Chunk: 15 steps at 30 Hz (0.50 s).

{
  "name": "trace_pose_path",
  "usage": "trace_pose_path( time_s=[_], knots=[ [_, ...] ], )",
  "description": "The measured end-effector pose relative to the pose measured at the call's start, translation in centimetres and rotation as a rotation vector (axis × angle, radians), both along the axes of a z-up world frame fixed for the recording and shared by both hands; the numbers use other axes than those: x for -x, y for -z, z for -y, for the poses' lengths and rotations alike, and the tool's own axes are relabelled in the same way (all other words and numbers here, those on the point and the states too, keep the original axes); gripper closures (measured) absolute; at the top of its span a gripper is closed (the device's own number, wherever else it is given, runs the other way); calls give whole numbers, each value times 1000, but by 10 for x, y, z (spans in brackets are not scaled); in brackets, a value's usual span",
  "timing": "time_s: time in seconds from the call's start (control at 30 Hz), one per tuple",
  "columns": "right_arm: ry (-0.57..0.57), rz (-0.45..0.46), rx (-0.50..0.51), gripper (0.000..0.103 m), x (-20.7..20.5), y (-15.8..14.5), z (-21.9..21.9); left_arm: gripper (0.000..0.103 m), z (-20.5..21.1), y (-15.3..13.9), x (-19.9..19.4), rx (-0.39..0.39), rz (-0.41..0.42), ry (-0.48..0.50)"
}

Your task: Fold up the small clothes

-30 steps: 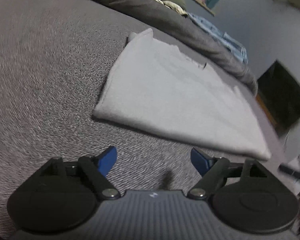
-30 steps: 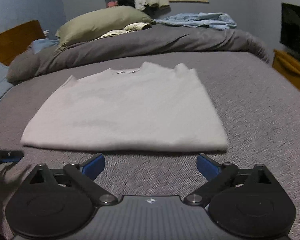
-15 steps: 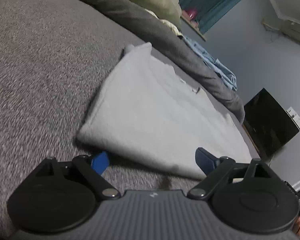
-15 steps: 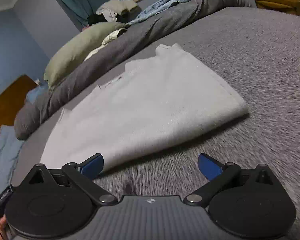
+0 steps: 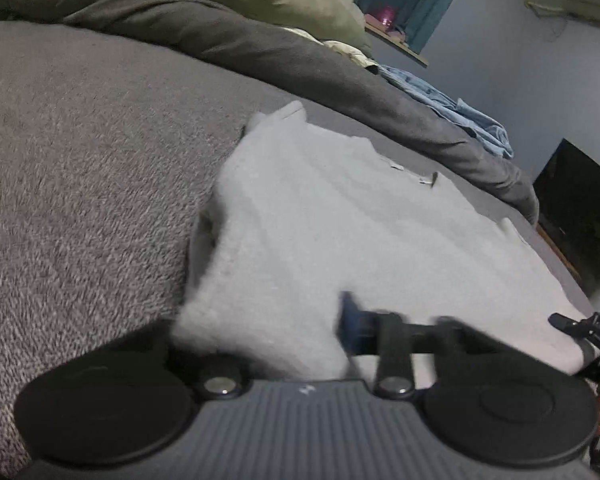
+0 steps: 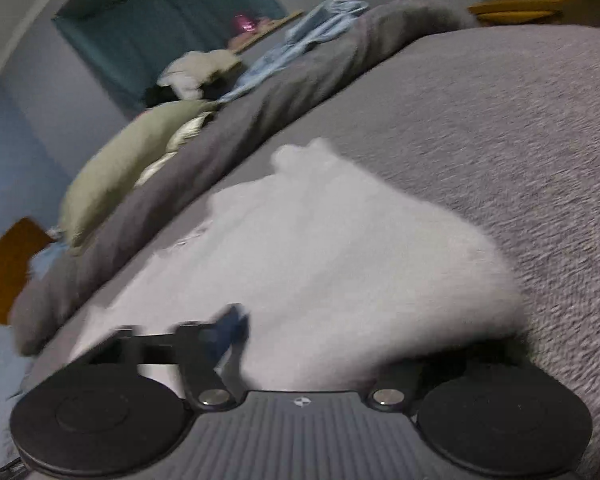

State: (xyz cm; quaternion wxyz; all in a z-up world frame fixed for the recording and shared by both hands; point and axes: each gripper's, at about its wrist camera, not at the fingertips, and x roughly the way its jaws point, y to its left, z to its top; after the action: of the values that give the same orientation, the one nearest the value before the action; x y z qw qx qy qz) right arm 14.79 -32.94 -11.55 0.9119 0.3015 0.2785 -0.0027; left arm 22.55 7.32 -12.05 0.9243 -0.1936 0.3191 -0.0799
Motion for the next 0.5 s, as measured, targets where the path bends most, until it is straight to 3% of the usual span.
trace_pose_path(
  time_s=[0.1, 0.33, 0.5],
  knots=[
    [-29, 24, 92, 80, 3, -9, -8, 91, 17, -19, 4, -135, 37, 47],
    [-75, 91, 152, 82, 36, -59, -27, 93, 6, -53, 30, -114, 40, 61],
    [-73, 66, 126, 82, 79, -86, -38, 93, -11, -70, 81, -123, 9, 101]
  ],
)
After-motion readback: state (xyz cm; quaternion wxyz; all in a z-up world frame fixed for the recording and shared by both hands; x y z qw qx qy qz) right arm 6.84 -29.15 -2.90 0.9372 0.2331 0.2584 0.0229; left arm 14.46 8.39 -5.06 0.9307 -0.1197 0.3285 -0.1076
